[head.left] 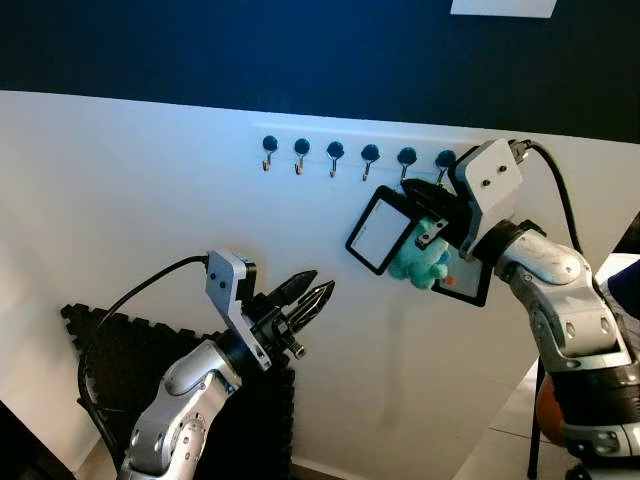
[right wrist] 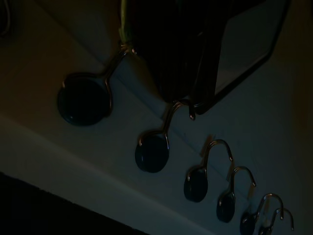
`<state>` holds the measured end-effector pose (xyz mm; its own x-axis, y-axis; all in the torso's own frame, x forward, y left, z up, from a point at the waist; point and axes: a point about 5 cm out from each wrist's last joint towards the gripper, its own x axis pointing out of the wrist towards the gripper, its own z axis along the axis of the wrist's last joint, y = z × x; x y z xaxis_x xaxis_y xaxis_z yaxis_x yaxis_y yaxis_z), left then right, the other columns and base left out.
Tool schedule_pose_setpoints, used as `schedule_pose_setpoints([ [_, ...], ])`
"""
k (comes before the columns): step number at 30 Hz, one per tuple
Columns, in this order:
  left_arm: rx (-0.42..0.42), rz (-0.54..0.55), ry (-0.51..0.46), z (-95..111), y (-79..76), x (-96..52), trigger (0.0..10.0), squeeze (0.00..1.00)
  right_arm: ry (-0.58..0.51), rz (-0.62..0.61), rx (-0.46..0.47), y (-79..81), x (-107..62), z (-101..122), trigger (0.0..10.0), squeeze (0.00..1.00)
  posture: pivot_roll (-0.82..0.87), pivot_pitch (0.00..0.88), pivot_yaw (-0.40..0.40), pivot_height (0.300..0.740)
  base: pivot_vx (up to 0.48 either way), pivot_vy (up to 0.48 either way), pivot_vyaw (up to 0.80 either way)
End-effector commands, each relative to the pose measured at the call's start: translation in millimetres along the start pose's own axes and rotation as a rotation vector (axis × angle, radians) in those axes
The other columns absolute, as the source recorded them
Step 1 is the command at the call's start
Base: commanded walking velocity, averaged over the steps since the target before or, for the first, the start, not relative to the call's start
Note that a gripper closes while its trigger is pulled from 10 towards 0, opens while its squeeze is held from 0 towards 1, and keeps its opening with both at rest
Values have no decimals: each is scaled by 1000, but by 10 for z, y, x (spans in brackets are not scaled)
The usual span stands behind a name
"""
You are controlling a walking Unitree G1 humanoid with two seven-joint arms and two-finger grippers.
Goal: Hang keys on a hook
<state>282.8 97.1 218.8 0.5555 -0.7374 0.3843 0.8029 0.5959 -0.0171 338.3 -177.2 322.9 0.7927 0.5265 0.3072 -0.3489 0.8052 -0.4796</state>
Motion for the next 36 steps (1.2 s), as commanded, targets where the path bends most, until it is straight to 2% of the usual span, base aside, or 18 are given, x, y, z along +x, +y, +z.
schedule_pose_setpoints([
  [1,3,5,11,-28,8,-14,10000,0,4,11,2,29,41,3,10000,0,16,108,18,740,0,0,0],
  [8,6,8,6,-14,15,-19,10000,0,-93,48,46,78,78,144,10000,0,18,108,17,740,0,0,0],
  [12,0,6,14,-27,7,-36,10000,0,-192,155,166,243,16,238,10000,0,19,108,15,740,0,0,0],
  [16,9,-18,85,-127,-19,-86,10000,0,-119,367,280,572,-139,134,10000,0,16,107,17,740,0,0,0],
  [21,20,-40,144,-208,-35,-142,10000,0,-9,507,300,839,-310,-11,10000,0,13,108,18,740,0,0,0],
  [27,46,-58,225,-310,-17,-232,10000,0,77,522,293,925,-407,-135,10000,0,10,102,21,740,0,0,0],
  [36,57,-50,219,-308,-9,-217,10000,0,119,496,281,921,-438,-169,10000,0,13,100,21,740,0,0,0],
])
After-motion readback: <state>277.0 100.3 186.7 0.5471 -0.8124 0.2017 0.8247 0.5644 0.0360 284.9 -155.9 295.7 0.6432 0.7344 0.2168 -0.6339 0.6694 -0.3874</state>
